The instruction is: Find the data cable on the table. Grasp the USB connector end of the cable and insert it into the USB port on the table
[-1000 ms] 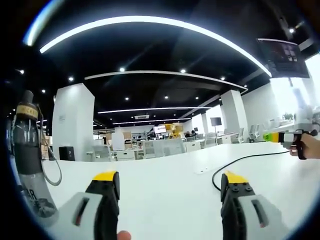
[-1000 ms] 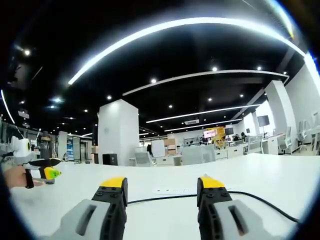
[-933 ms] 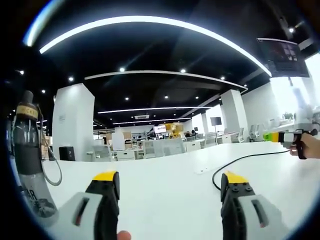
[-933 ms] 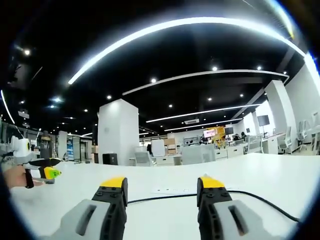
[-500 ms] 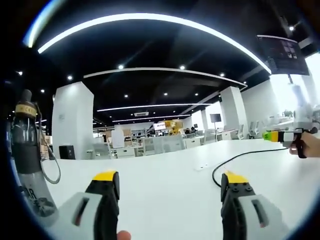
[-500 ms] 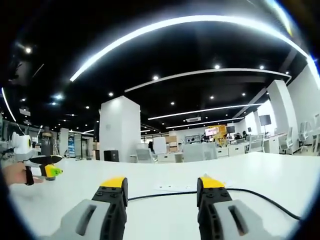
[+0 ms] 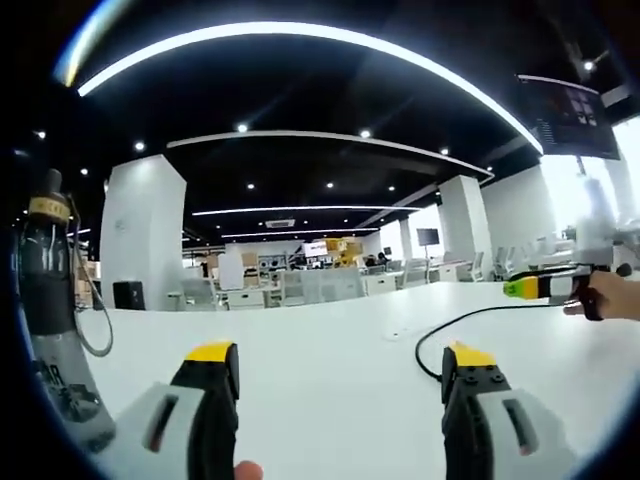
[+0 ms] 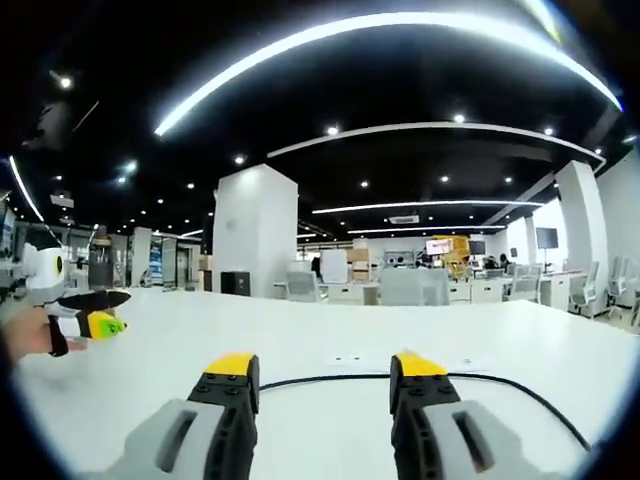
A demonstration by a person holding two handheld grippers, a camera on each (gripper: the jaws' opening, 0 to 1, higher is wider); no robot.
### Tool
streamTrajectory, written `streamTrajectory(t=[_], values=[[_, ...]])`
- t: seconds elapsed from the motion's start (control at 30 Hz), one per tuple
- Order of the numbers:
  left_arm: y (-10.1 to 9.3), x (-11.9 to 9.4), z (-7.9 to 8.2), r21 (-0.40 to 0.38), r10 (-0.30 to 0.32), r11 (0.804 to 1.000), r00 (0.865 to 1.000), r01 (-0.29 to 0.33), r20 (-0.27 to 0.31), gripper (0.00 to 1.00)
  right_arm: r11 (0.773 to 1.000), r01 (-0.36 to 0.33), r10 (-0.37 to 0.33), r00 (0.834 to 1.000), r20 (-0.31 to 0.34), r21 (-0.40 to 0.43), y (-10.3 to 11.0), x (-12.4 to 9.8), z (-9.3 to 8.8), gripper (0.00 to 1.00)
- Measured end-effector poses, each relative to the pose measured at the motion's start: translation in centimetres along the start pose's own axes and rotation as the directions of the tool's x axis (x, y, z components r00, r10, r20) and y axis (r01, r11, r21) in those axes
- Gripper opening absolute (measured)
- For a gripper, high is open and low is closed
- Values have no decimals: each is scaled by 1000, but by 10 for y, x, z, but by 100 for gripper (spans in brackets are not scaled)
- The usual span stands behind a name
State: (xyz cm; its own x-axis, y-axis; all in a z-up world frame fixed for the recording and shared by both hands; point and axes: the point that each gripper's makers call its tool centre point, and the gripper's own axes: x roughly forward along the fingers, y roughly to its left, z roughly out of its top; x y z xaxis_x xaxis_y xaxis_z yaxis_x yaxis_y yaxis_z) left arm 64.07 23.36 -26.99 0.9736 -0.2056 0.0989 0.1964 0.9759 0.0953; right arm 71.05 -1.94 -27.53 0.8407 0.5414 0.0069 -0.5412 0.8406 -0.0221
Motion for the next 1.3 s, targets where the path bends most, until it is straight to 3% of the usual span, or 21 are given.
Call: streamTrajectory(t=[0.1, 0.2, 0.4, 0.5, 0.67, 0.73, 0.87, 1.03, 1.1, 1.2, 1.3], values=[[2, 0, -2, 2, 8, 1000, 1000, -8, -8, 83, 999, -33, 33, 999, -36, 15, 9, 8, 2, 43], [3, -1, -2, 6, 13, 1000, 1000, -13, -8, 83, 991, -98, 105, 991, -80, 86, 32, 22, 7, 33], [1, -1, -1, -2, 6, 1000, 1000, -6, -9, 83, 983, -151, 165, 975, -149, 101, 53, 49, 5, 30], [1, -1, -1, -10, 8, 1000, 1000, -8, -7, 83, 978, -154, 180, 965, -193, 143, 59, 56, -4, 28], [0, -1, -1, -20, 7, 1000, 1000, -7, -5, 83, 983, -126, 157, 954, -256, 137, 59, 67, -21, 26], [-1, -1, 0, -22, 3, 1000, 1000, -3, -3, 83, 979, -115, 163, 936, -313, 167, 59, 71, -33, 26], [-3, -1, 1, -28, -5, 1000, 1000, 5, -2, 83, 983, -114, 161, 910, -383, 142, 59, 85, -46, 27], [-3, -1, 2, -33, -3, 999, 1000, 3, -1, 83, 975, -102, 191, 842, -504, 198, 71, 93, -64, 27], [-1, -2, 2, -40, 1, 999, 1000, -1, 0, 83, 976, -95, 186, 828, -529, 195, 73, 98, -66, 27], [0, -2, 2, -50, 2, 999, 1000, -2, -4, 83, 976, -73, 174, 829, -532, 205, 73, 107, -62, 27], [1, -3, 2, -56, 6, 998, 1000, -6, -5, 83, 977, -49, 165, 797, -581, 210, 74, 108, -70, 27]])
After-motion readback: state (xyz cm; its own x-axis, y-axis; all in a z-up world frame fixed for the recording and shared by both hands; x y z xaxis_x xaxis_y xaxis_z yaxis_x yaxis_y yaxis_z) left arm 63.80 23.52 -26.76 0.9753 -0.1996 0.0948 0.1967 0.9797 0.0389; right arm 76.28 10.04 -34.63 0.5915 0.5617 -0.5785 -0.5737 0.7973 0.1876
